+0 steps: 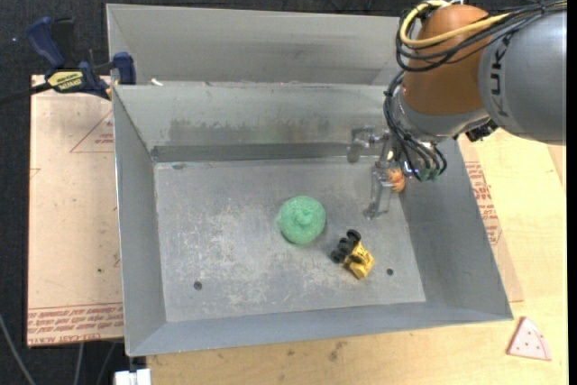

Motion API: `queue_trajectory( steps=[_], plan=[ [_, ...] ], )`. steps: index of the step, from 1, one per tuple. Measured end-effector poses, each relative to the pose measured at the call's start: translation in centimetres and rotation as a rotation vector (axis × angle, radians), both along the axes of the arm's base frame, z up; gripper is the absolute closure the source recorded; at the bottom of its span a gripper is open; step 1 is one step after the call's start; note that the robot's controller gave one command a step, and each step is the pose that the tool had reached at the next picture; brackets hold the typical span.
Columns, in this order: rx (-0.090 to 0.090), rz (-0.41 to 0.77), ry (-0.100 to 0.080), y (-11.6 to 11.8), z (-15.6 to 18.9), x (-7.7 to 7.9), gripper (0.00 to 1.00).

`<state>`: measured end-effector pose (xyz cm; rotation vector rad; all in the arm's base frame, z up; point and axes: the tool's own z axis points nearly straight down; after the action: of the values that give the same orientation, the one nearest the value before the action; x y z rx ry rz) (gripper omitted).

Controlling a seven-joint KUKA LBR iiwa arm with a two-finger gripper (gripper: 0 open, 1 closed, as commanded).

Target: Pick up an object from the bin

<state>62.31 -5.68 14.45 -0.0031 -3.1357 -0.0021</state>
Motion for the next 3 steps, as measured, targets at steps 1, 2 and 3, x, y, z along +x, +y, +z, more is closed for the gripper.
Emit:
queue_trajectory(
  steps=[1, 2, 3],
  plan=[
    [-0.001, 0.001, -0.008, 0.0, 0.5, 0.2, 0.0],
    [-0.002, 0.065, -0.016, 2.0, -3.8, 2.3, 0.0],
    [0.001, 0.05, -0.006, 3.3, -6.6, -0.5, 0.0]
  ],
)
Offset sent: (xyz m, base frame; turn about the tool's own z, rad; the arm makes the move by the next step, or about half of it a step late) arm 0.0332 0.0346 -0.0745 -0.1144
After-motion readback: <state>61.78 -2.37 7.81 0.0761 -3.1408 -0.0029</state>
